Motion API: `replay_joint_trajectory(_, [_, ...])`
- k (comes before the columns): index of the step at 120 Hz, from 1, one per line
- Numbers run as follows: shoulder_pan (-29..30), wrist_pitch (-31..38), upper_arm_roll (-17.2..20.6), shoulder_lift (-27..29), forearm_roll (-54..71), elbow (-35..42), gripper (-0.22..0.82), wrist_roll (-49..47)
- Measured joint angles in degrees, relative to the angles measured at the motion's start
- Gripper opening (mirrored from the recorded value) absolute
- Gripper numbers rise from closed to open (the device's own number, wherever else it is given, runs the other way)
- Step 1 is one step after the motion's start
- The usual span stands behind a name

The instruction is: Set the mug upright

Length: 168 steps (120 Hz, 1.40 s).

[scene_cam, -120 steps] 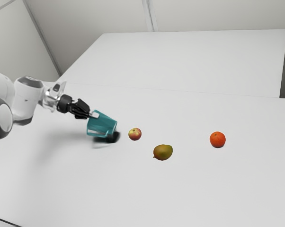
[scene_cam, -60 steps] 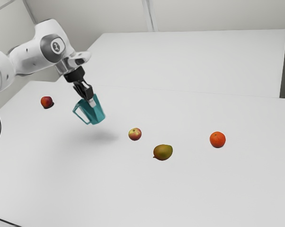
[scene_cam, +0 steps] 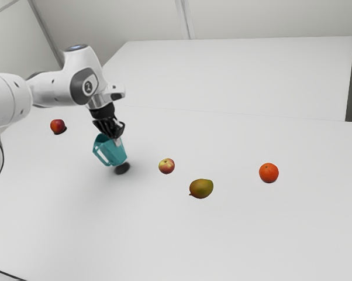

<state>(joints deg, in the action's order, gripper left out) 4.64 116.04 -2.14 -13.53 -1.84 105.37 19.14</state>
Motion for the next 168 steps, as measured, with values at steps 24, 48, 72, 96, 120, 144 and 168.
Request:
replay_joint_trajectory(24, [-0.1, 2.8, 0.4, -1.9, 1.3, 0.6, -0.18, -4.6])
replay_joint_trajectory(48, [-0.1, 4.1, 0.4, -3.7, 1.6, 0.6, -0.17, -8.0])
replay_joint_trajectory(72, [-0.5, 4.4, 0.5, -3.8, 0.8, 0.6, 0.22, -9.9])
replay_joint_trajectory(96, [-0.6, 2.8, 1.3, -0.6, 0.6, 0.2, 0.45, -11.1])
replay_joint_trajectory(120, [-0.6, -4.1, 2.1, 2.4, 0.0, -5.5, 0.55, -11.9])
replay_joint_trajectory(144, [-1.6, -13.6, 2.3, 4.3, 0.0, -15.1, 0.58, -12.5])
replay_joint_trajectory(168, [-1.9, -19.2, 2.3, 7.0, 0.2, -16.1, 0.60, -12.8])
